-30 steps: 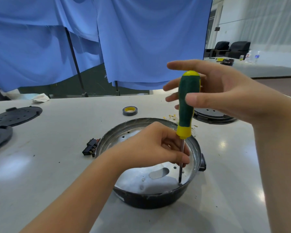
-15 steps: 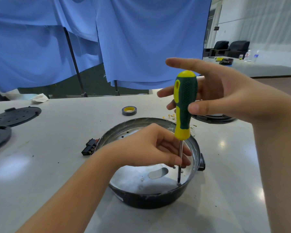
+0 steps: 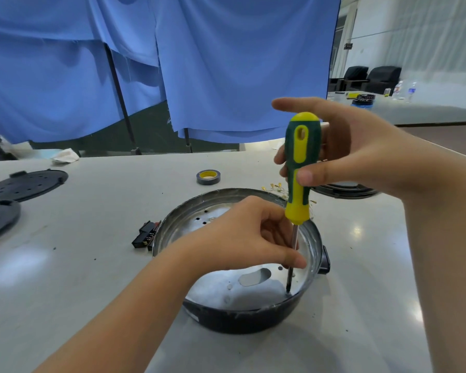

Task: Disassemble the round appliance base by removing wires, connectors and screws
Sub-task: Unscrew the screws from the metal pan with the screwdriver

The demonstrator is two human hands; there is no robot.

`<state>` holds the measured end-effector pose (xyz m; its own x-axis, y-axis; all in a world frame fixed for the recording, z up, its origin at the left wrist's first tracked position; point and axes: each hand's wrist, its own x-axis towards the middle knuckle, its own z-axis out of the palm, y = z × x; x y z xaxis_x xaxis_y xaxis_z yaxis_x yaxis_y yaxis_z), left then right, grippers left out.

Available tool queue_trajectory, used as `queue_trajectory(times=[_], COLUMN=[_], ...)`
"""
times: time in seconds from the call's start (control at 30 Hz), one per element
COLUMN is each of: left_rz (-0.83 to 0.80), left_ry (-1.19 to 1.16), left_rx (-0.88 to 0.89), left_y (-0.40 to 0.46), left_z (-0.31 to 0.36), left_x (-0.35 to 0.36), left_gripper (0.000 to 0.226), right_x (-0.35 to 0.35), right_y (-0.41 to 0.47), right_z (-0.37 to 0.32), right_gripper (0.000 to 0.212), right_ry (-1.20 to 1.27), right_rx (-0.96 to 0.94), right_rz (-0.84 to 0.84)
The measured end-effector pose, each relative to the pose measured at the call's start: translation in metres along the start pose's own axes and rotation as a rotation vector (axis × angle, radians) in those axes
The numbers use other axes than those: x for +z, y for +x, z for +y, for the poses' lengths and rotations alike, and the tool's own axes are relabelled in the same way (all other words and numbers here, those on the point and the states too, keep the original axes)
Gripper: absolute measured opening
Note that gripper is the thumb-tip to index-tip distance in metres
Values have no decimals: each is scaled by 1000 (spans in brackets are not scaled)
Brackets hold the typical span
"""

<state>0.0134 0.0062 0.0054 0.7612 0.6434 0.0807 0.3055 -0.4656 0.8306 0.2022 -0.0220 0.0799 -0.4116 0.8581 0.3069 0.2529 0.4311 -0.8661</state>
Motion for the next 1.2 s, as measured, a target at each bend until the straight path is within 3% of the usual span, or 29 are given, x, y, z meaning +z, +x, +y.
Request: queue_trajectory(times=[0.27, 0.43, 0.57, 0.7, 0.93, 1.03, 1.2], left_rz=[-164, -45, 12, 23, -173, -101, -4], left_ry=[-123, -21, 32, 27, -158, -110, -42], left_rx=[-37, -36, -22, -38, -53, -54, -40], left_y=[-3, -1, 0, 1, -3, -2, 0], left_z=[1, 1, -1, 0, 0, 0, -1], left_x=[-3, 1, 4, 5, -3, -1, 3], left_gripper=[17, 7, 15, 19, 22, 12, 15], right_x=[-3, -1, -1, -1, -3, -3, -1], right_y=[-2, 2, 6, 5, -3, -3, 4], right_z=[1, 4, 7, 5, 2, 2, 7], right_gripper=[84, 83, 74, 75, 81, 79, 66], right_ry=[87, 37, -157, -167, 41, 15, -121], right_rx=[-48, 10, 90, 85, -3, -10, 66], right_rz=[-151, -58, 39, 30, -159, -185, -54])
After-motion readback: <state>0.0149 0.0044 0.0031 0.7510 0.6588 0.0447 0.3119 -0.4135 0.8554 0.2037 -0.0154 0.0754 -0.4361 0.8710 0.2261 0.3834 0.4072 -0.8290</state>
